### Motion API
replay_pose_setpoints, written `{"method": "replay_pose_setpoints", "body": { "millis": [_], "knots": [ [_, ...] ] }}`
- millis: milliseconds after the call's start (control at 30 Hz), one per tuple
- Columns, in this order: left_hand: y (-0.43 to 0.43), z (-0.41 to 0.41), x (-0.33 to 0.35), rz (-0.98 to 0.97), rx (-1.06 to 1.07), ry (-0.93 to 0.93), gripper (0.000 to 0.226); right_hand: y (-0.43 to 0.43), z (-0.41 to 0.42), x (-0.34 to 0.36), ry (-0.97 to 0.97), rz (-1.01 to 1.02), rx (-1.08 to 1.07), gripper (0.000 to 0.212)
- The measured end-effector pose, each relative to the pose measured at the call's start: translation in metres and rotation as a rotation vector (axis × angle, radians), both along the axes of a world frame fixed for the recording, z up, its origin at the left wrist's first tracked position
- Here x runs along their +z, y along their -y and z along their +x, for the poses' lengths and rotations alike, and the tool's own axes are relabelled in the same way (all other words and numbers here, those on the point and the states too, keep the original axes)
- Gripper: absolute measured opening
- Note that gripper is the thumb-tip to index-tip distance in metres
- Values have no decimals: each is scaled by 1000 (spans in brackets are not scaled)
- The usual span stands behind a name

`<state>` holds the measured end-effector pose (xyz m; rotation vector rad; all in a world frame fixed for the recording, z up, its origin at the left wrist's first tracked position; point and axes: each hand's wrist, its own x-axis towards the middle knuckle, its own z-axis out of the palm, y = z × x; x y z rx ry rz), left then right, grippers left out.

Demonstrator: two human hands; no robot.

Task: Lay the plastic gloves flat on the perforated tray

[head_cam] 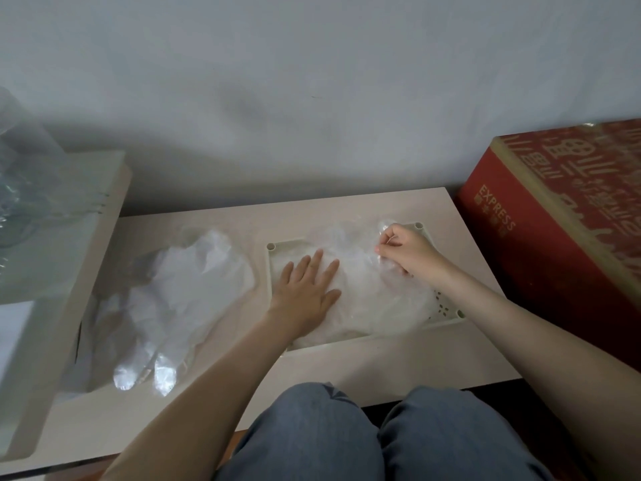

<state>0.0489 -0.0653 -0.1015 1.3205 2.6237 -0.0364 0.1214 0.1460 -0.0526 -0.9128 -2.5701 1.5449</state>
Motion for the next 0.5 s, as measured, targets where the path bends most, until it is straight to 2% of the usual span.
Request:
{"method": "replay_pose_setpoints", "body": {
  "millis": [133,300,500],
  "knots": [
    [-5,-3,5,15,-35,-14,55,-8,5,4,23,34,7,10],
    [-13,-5,2,-5,-73,8,65,-18,9,3,6,114,11,17],
    [-13,-6,-7,-61,-9,70,67,-35,15,3,53,175,10,20]
  ]
}}
